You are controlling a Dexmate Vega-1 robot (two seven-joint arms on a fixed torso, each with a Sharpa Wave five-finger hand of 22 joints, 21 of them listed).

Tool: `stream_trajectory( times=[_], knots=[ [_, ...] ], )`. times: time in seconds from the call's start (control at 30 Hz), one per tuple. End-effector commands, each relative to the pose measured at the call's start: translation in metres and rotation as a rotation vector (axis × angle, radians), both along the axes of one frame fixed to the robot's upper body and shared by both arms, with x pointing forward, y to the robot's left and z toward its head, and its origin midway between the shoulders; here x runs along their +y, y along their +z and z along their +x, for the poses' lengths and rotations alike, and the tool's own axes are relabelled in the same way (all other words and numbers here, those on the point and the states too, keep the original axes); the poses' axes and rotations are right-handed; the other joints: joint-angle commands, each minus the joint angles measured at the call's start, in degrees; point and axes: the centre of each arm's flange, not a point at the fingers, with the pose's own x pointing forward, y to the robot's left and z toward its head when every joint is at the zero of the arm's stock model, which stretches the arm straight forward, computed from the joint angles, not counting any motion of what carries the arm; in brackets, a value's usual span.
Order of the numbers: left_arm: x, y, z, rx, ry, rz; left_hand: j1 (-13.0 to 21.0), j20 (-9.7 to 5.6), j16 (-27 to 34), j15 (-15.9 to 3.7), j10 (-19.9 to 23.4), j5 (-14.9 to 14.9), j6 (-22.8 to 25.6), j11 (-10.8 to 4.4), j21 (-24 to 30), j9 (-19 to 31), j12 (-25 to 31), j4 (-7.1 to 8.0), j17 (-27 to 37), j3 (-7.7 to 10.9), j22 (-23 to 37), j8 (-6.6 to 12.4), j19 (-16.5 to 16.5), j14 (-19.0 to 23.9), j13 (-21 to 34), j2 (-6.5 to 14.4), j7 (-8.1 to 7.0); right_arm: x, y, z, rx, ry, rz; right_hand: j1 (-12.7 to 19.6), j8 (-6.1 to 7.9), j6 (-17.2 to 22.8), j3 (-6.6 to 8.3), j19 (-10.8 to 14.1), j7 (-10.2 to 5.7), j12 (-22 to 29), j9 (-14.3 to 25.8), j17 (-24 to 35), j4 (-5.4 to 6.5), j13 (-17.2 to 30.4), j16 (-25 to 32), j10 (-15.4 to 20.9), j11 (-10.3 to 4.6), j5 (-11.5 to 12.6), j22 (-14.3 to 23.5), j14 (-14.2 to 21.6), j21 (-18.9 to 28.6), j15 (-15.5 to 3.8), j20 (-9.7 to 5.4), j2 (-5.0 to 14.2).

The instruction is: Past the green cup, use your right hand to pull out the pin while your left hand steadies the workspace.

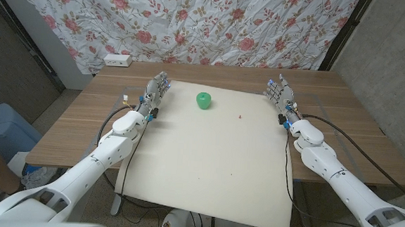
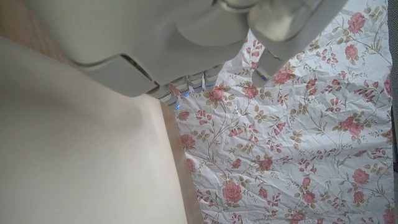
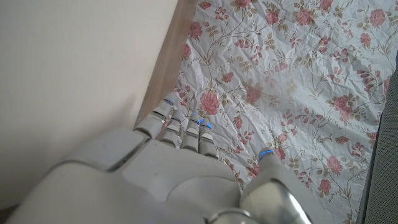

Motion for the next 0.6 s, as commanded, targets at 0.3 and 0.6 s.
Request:
stream_trajectory(
  times=[0.3,0.6],
  knots=[
    [-0.001,0.004,-0.017,-0.003,0.030,0.058,0.7,-2.61,0.4,-0.34,0.9,0.4,0.7,-0.14,0.3,0.1,0.5,-0.67,0.0,0.83,0.0,0.61,0.8,0.8,0.2,5.1,-0.31,0.007,-0.009,-0.002,-0.031,0.001,-0.001,-0.1,0.57,0.8,0.59,0.6,-0.12,0.4,0.2,-0.3,-0.05,0.2,0.4,0.6,-0.19,0.5,0.2,0.7,0.4,-0.34,-0.26,0.77],
    [-0.002,0.006,-0.028,-0.026,0.045,0.119,0.8,-2.73,0.4,-0.69,2.4,0.4,2.0,-0.69,0.3,0.1,0.7,-1.06,0.0,1.13,0.0,0.81,1.5,2.0,0.2,5.2,-0.46,0.000,-0.003,-0.004,-0.039,-0.009,-0.008,0.1,0.59,0.9,0.79,0.6,-0.16,0.5,0.2,-0.8,-0.20,0.1,0.4,0.9,-0.12,0.6,0.2,0.8,0.5,-0.35,-0.35,0.87]
  ],
)
